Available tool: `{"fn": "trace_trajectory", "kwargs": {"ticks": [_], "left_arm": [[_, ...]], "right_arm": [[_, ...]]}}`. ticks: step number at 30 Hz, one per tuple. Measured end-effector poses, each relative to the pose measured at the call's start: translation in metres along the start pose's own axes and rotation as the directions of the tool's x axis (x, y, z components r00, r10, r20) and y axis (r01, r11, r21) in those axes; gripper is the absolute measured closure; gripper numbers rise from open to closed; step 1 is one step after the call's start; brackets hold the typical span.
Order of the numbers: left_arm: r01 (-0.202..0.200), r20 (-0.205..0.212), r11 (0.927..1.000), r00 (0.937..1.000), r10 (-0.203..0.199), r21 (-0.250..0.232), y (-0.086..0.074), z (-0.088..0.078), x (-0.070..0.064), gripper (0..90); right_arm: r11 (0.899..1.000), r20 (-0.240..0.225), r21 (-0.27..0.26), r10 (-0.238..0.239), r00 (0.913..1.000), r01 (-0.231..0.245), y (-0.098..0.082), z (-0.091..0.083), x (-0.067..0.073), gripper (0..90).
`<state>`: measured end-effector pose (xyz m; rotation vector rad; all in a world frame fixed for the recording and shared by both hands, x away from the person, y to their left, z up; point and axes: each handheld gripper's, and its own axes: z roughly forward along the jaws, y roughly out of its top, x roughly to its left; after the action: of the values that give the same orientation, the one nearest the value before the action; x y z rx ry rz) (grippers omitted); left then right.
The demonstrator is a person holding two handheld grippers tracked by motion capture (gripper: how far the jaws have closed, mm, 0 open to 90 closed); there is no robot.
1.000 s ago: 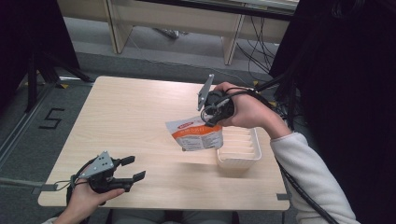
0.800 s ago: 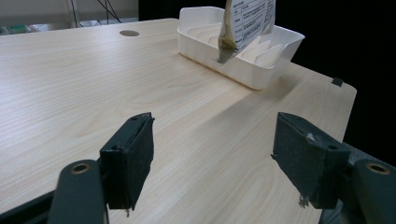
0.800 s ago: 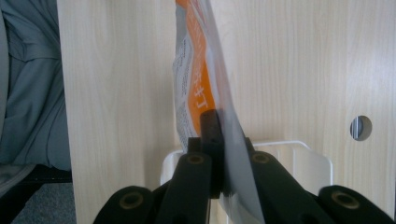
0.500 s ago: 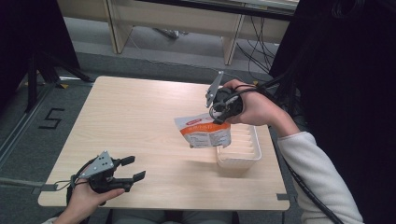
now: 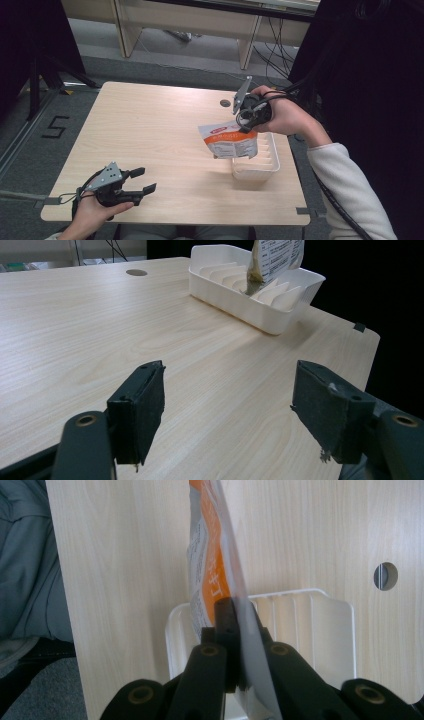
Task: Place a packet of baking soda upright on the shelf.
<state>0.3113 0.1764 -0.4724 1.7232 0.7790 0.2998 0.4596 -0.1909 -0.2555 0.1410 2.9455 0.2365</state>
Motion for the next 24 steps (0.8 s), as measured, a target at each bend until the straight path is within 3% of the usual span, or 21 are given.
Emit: {"fn": "trace_trajectory", "kwargs": {"ticks": [1,2,5,6,13,18,19,20,24], "left_arm": [[0.002,-0.002,1.0,1.0,-0.002,0.0,0.0,0.0,0.0,28.6],[0.002,-0.003,1.0,1.0,-0.002,0.001,0.0,0.0,0.0,28.6],[0.001,-0.001,1.0,1.0,-0.001,0.0,0.0,0.001,0.0,28.6],[-0.001,0.001,1.0,1.0,0.001,0.002,0.0,0.001,0.0,28.6],[0.003,0.001,1.0,1.0,-0.003,0.003,0.0,0.001,0.0,28.5],[0.005,0.0,1.0,1.0,-0.005,0.003,0.0,0.001,0.0,28.5],[0.005,0.0,1.0,1.0,-0.005,0.004,0.0,0.001,0.0,28.5],[0.006,0.0,1.0,1.0,-0.006,0.002,0.0,0.001,0.0,28.5],[0.007,-0.001,1.0,1.0,-0.007,0.002,0.0,0.001,0.0,28.5]], "right_arm": [[1.0,0.0,-0.005,-0.008,1.0,0.008,-0.002,0.0,-0.001,90.0],[1.0,0.0,0.005,0.021,0.9998,-0.021,-0.003,-0.001,0.0,90.0],[1.0,-0.004,0.003,-0.009,1.0,0.009,-0.007,0.0,-0.003,90.0],[1.0,-0.001,0.014,0.025,0.9997,-0.025,-0.008,-0.001,-0.001,90.0],[1.0,-0.011,0.012,0.017,0.9998,-0.017,-0.017,-0.003,-0.004,90.0],[0.998,-0.001,0.024,0.049,0.9988,-0.049,-0.021,-0.008,-0.003,90.0],[1.0,-0.003,0.018,0.016,0.9999,-0.016,-0.022,-0.009,-0.005,90.0],[0.999,-0.003,0.023,0.044,0.999,-0.044,-0.024,-0.01,-0.004,90.0],[0.998,0.003,0.029,0.054,0.9985,-0.054,-0.028,-0.012,-0.005,90.0]]}}
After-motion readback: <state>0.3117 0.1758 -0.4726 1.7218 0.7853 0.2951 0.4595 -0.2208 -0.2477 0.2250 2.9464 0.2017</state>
